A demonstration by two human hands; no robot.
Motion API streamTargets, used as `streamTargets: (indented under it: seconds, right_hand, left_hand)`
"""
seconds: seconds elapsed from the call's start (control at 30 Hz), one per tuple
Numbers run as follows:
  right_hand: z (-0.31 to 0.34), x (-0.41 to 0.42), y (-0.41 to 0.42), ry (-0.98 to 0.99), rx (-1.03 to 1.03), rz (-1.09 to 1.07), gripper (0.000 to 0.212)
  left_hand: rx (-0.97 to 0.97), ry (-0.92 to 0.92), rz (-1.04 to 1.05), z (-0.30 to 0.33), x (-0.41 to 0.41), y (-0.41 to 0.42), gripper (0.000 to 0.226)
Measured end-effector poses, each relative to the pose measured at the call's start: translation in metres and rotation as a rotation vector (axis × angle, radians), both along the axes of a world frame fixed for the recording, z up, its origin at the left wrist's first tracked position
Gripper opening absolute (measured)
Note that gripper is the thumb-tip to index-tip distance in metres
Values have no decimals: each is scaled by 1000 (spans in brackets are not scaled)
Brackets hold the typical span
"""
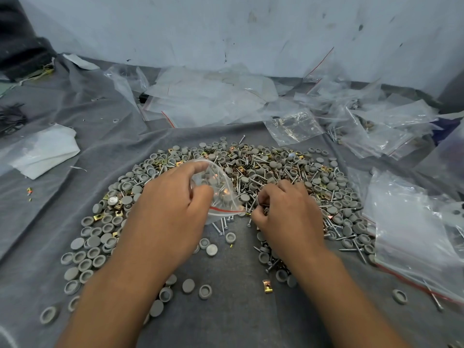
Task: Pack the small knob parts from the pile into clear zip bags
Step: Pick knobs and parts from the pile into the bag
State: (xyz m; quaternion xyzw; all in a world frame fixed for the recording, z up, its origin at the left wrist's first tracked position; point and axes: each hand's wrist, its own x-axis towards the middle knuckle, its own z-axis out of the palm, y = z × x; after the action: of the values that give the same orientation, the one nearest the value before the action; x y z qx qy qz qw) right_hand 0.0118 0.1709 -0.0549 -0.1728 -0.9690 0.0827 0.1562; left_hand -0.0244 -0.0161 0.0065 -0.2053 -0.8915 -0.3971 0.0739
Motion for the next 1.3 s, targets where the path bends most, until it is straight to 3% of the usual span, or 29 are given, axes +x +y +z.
streamTargets:
  seconds: [0.13,0.3,0.4,0.47,0.53,0.6,0.7,0.87,0.97,1.07,1.2,1.3]
  right_hand:
    - [3,0,4,14,-104,-11,10]
    - [26,6,13,263,-773,168,13]
    - [40,14,5,341,-934,352,8]
    - [44,17,-8,398,-834,469,9]
    - [44,19,-19,475,-610,534,13]
    - [43,18,-24,495,-422,527,16]
    - [39,17,-23,454,-308,506,19]
    - [40,17,-21,518,-400,504,31]
    - [45,18,-19,586,-504,482,25]
    - [45,15,-1,612,-598,317,18]
    - [27,9,27,189,-431,102,20]
    - [13,6,22,-71,-258,139,36]
  left_hand:
    - [2,4,-1,-1,0,0,55]
    - [0,15,-10,-2,-2,1,56]
    - [-1,12,-24,-3,-2,3,55]
    - [-15,7,-33,-3,-2,4,56]
    - [-34,10,-36,-4,-2,4,57]
    - [-44,13,-45,-3,-2,4,57]
    - [-68,10,-65,-4,-1,4,56]
    - [-53,14,-77,-4,-2,6,58]
    - [-62,6,-74,-5,-2,5,58]
    - [-64,4,-56,-6,-3,4,57]
    - [-38,5,-55,-8,-3,3,57]
    - [-34,5,-61,-8,-2,3,59]
